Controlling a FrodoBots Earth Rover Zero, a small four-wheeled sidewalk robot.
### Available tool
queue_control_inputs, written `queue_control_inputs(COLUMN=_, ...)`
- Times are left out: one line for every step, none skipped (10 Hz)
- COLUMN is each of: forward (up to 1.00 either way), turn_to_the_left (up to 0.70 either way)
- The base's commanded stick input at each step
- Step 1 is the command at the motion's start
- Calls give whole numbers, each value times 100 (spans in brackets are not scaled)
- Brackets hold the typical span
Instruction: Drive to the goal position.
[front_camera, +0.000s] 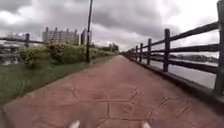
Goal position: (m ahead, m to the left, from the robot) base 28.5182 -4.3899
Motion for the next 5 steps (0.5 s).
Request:
queue_control_inputs(forward=50, turn_to_the_left=0)
queue_control_inputs(forward=50, turn_to_the_left=0)
queue_control_inputs(forward=50, turn_to_the_left=0)
queue_control_inputs(forward=50, turn_to_the_left=0)
queue_control_inputs(forward=50, turn_to_the_left=0)
